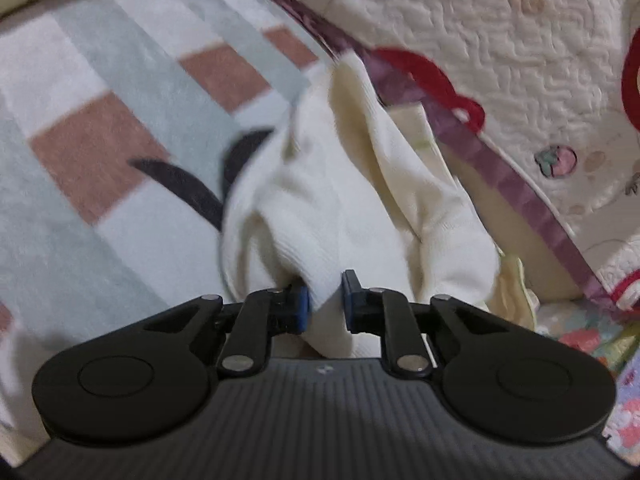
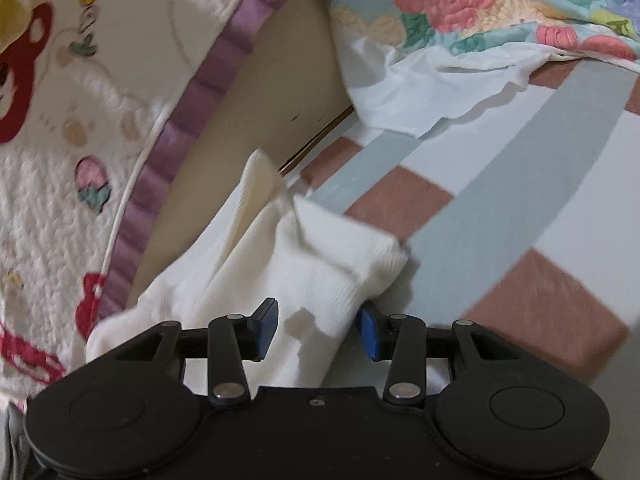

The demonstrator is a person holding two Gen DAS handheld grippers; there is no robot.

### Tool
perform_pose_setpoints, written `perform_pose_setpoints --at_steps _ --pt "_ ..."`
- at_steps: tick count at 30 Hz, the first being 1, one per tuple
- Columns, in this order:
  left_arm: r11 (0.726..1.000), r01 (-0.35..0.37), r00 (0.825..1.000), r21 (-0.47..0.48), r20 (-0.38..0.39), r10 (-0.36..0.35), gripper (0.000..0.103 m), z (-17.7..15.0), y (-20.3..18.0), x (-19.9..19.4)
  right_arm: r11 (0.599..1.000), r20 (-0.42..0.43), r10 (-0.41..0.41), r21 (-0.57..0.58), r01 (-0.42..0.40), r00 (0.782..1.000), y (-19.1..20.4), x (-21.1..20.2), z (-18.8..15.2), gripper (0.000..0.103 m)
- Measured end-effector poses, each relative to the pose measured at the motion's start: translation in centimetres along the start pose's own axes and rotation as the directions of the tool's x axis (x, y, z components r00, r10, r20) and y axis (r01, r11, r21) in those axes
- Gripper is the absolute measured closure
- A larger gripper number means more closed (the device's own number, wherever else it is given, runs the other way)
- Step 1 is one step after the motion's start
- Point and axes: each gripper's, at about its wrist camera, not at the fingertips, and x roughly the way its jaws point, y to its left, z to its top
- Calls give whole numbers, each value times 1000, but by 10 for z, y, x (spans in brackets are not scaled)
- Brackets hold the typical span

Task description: Fold clothes

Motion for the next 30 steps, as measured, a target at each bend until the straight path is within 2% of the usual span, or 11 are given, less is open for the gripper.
perform_pose_setpoints --at_steps 3,5,9,11,15,17,18,19,22,25,30 --pt "998 5 1000 -70 -15 -6 84 3 10 2 999 -1 33 30 -33 999 -3 4 2 54" --pt "997 -28 999 -75 -21 27 77 4 10 0 998 3 56 33 -56 998 -4 6 1 90" --pt "981 -32 989 -192 -149 3 45 5 15 3 996 71 24 -92 -18 997 14 -7 2 91" --pt "966 -21 981 -256 -194 -30 42 5 18 7 987 84 -1 -160 15 997 24 -11 3 91" --pt "969 -46 996 -244 -91 24 42 6 10 10 988 67 -16 -150 26 998 23 -9 3 91" --pt "988 -116 993 -100 -5 116 54 5 -6 15 995 67 -7 -104 13 998 17 -9 3 89" --pt "985 -171 984 4 41 171 84 4 -16 18 994 65 -12 -106 19 998 17 -9 1 89" --pt "973 -214 976 86 65 209 91 2 -23 22 994 62 -17 -108 24 998 17 -8 0 88" --pt "984 -167 985 59 54 164 94 1 -19 24 992 51 -41 -119 47 998 17 -7 -5 84" --pt "987 -157 987 43 29 156 92 4 -15 25 994 38 -73 -82 76 997 11 -5 -9 65" --pt "986 -158 987 57 17 158 91 7 -16 35 992 101 -11 129 -2 995 -5 -5 -19 52"
